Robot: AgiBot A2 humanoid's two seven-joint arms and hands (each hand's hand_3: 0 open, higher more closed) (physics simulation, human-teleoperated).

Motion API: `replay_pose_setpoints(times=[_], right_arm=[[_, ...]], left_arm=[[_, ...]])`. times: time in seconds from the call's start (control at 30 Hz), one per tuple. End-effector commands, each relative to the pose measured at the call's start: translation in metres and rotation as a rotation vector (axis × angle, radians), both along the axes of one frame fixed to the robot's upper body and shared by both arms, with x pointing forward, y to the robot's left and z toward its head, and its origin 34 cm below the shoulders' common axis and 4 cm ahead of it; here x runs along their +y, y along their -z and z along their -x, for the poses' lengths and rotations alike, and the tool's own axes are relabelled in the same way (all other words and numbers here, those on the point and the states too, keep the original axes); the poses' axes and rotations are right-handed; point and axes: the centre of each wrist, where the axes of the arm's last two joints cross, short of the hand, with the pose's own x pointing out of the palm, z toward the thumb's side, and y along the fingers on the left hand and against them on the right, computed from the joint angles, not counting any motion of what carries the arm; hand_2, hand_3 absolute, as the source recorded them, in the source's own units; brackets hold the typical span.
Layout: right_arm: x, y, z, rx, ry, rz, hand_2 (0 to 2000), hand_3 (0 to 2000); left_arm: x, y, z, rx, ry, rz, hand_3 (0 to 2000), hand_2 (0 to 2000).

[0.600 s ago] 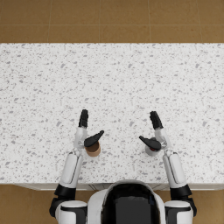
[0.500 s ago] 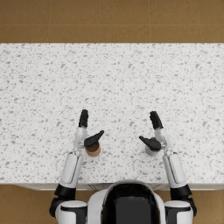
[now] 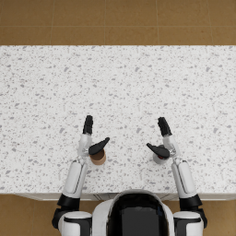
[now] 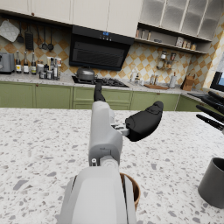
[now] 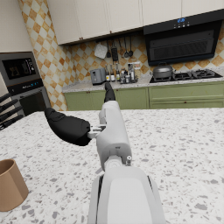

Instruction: Pick up two cups and pour the berry on the right into the cup on the left

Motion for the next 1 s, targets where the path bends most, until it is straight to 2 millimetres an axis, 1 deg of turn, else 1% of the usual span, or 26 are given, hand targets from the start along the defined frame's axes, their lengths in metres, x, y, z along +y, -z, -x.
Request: replay_pose_setpoints(times=[0.03,0.07,0.1,0.13,0.17,0.23,0.37,0.4,0.47,0.5,0.6,0.67,0.73,0.83,0.87,0.93,1.0], right_arm=[[0.000,0.000,0.000,0.000,0.000,0.000,0,0],[0.006,0.006,-0.001,0.024,-0.021,0.007,0,0],[0.006,0.000,0.006,-0.021,0.001,-0.013,0,0],[0.004,-0.006,0.015,-0.061,0.019,-0.026,0,0],[0.001,-0.007,0.024,-0.076,0.035,-0.026,0,0],[-0.005,-0.001,0.033,-0.065,0.065,-0.020,0,0],[-0.019,0.003,0.055,-0.100,0.145,0.116,0,0],[-0.022,0.006,0.061,-0.095,0.154,0.156,0,0],[-0.025,0.014,0.068,-0.081,0.171,0.230,0,0],[-0.028,0.014,0.072,-0.087,0.187,0.265,0,0],[-0.038,0.022,0.086,-0.062,0.228,0.358,0,0],[-0.041,0.031,0.095,-0.017,0.228,0.394,0,0],[-0.045,0.041,0.102,0.032,0.233,0.419,0,0],[-0.049,0.064,0.105,0.126,0.229,0.442,0,0],[-0.053,0.087,0.105,0.213,0.225,0.456,0,0],[-0.051,0.095,0.105,0.241,0.218,0.457,0,0],[-0.053,0.098,0.104,0.251,0.229,0.457,0,0]], left_arm=[[-0.006,0.006,-0.001,0.024,0.021,-0.007,0,0],[-0.002,0.007,0.003,-0.008,0.034,-0.010,0,0],[0.004,0.002,0.009,-0.053,0.032,-0.009,0,0],[0.011,-0.003,0.017,-0.092,0.024,-0.010,0,0],[0.018,-0.003,0.025,-0.104,0.011,-0.016,0,0],[0.024,0.000,0.035,-0.117,-0.004,-0.053,0,0],[0.028,0.000,0.054,-0.152,-0.034,-0.183,0,0],[0.030,0.002,0.059,-0.147,-0.046,-0.218,0,0],[0.030,0.010,0.062,-0.129,-0.054,-0.281,0,0],[0.029,0.012,0.064,-0.127,-0.055,-0.312,0,0],[0.031,0.022,0.078,-0.092,-0.055,-0.393,0,0],[0.032,0.030,0.087,-0.053,-0.045,-0.424,0,0],[0.032,0.040,0.091,-0.010,-0.034,-0.439,0,0],[0.033,0.055,0.094,0.054,-0.023,-0.452,0,0],[0.033,0.079,0.094,0.145,-0.003,-0.459,0,0],[0.033,0.083,0.095,0.160,-0.003,-0.459,0,0],[0.032,0.084,0.095,0.162,-0.002,-0.455,0,0]])
